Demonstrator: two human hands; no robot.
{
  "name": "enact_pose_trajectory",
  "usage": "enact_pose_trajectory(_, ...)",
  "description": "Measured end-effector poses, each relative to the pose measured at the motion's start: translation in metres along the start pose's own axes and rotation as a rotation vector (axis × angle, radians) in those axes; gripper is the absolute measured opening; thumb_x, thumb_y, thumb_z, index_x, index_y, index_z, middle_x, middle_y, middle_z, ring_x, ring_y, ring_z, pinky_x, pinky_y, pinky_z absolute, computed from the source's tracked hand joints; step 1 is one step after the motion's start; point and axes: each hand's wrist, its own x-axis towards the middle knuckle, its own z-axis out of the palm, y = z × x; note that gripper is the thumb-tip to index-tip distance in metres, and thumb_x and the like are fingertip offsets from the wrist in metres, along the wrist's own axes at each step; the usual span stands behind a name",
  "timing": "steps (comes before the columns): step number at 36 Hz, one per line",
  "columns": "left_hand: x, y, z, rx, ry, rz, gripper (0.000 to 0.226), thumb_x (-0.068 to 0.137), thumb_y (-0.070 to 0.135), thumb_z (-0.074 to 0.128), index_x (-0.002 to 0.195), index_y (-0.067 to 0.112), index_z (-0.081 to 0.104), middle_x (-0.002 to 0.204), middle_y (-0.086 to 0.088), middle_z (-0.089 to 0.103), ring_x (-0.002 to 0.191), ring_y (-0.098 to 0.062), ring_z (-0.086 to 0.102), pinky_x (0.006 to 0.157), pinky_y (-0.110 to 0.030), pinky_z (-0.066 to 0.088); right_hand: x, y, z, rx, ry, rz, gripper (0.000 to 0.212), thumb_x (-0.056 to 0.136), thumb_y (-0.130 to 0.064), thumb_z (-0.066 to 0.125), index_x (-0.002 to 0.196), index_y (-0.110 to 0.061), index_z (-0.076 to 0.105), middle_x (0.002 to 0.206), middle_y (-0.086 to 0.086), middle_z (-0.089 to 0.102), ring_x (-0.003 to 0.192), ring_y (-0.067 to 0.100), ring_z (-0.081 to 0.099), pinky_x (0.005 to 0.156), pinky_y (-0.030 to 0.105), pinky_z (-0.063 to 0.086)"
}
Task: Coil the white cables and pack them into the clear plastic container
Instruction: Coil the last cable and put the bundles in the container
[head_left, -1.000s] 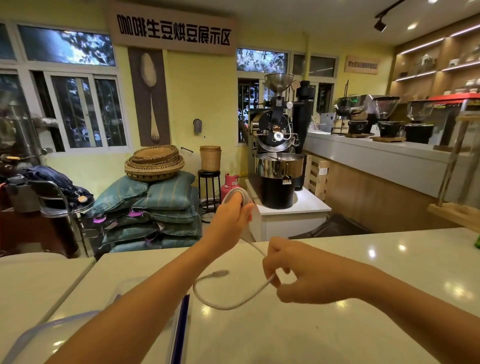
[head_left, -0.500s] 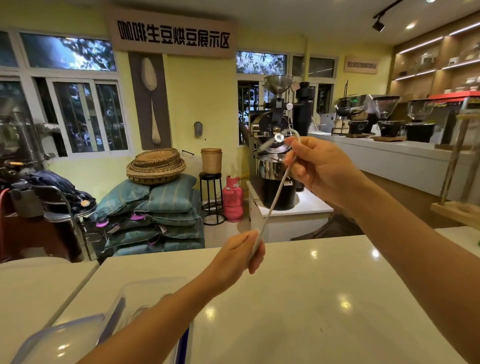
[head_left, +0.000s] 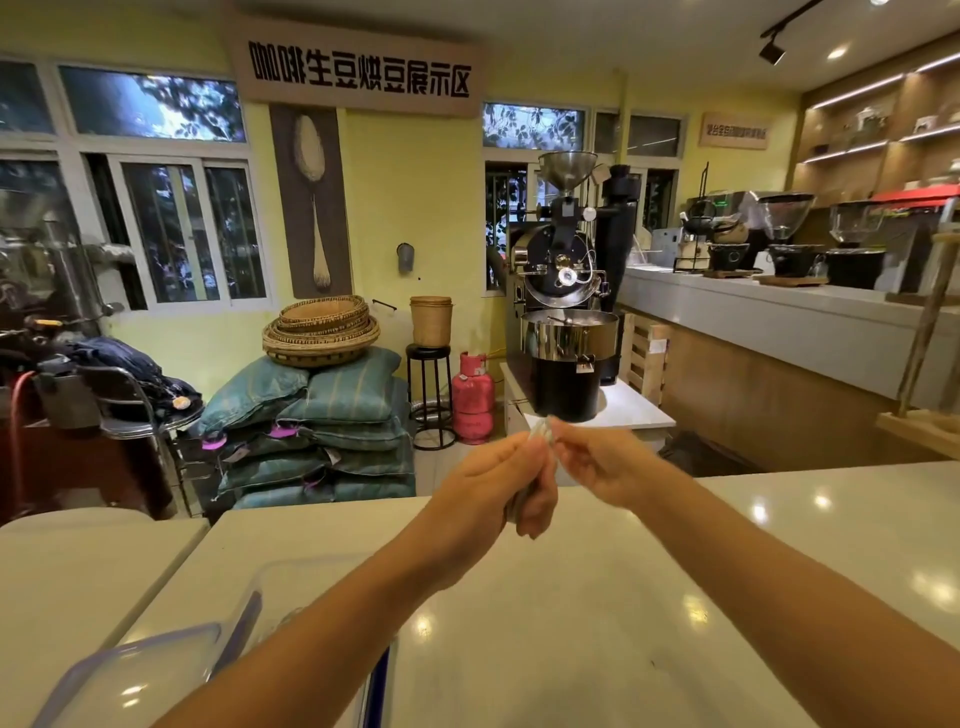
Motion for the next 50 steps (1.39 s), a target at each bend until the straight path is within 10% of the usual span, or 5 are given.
enact_pose_trajectory(11, 0.014, -0.003, 0.002, 0.018, 0.100, 0.020, 0.034, 0.089, 0.034, 0.036, 0.063, 0.014, 0.047, 0.046, 0.009, 0.047, 0.046, -0.007, 0.042, 0.055, -0.023, 0.036, 0.000, 0.054, 0.011, 0.039, 0.093, -0.104, 0.009, 0.083, 0.004, 0.053, 0.091, -0.002, 0.053, 0.062, 0.013, 0.058, 0.051, 0.017, 0.058, 0.045, 0.022, 0.051)
enact_pose_trajectory(23, 0.039, -0.004, -0.028, 0.101, 0.323, 0.028, 0.040, 0.098, 0.019, 0.028, 0.061, 0.016, 0.043, 0.042, 0.009, 0.049, 0.046, -0.006, 0.043, 0.058, -0.023, 0.036, -0.072, 0.055, 0.035, -0.895, -0.209, -0.175, 0.023, 0.094, -0.019, 0.045, 0.101, -0.008, 0.064, 0.063, -0.001, 0.057, 0.048, 0.005, 0.045, 0.046, 0.011, 0.037)
enact_pose_trajectory(27, 0.034, -0.016, -0.032, 0.195, 0.337, -0.019, 0.039, 0.098, 0.018, 0.029, 0.062, 0.016, 0.043, 0.047, 0.008, 0.049, 0.050, -0.009, 0.041, 0.059, -0.023, 0.035, -0.080, 0.047, 0.039, -1.229, -0.205, -0.361, 0.028, 0.093, -0.022, 0.046, 0.107, -0.010, 0.067, 0.115, 0.004, 0.066, 0.094, 0.016, 0.059, 0.085, 0.027, 0.045)
enact_pose_trajectory(40, 0.022, -0.024, -0.026, 0.452, 0.069, -0.086, 0.034, 0.095, 0.023, 0.031, 0.066, 0.016, 0.045, 0.056, 0.005, 0.046, 0.044, 0.003, 0.041, 0.049, -0.010, 0.036, -0.089, -0.012, 0.033, -1.650, -0.170, -0.796, 0.027, 0.090, -0.034, 0.048, 0.108, -0.023, 0.065, 0.084, -0.004, 0.040, 0.090, 0.012, 0.036, 0.076, 0.024, 0.030)
enact_pose_trajectory(50, 0.013, -0.012, -0.025, -0.145, -0.194, -0.289, 0.035, 0.086, 0.035, 0.030, 0.068, 0.011, 0.049, 0.050, 0.007, 0.047, 0.045, -0.007, 0.041, 0.048, -0.017, 0.038, -0.068, -0.038, 0.011, -1.044, -0.482, -0.497, 0.022, 0.090, -0.016, 0.047, 0.074, -0.015, 0.062, 0.090, -0.001, 0.063, 0.068, -0.011, 0.056, 0.064, 0.003, 0.044)
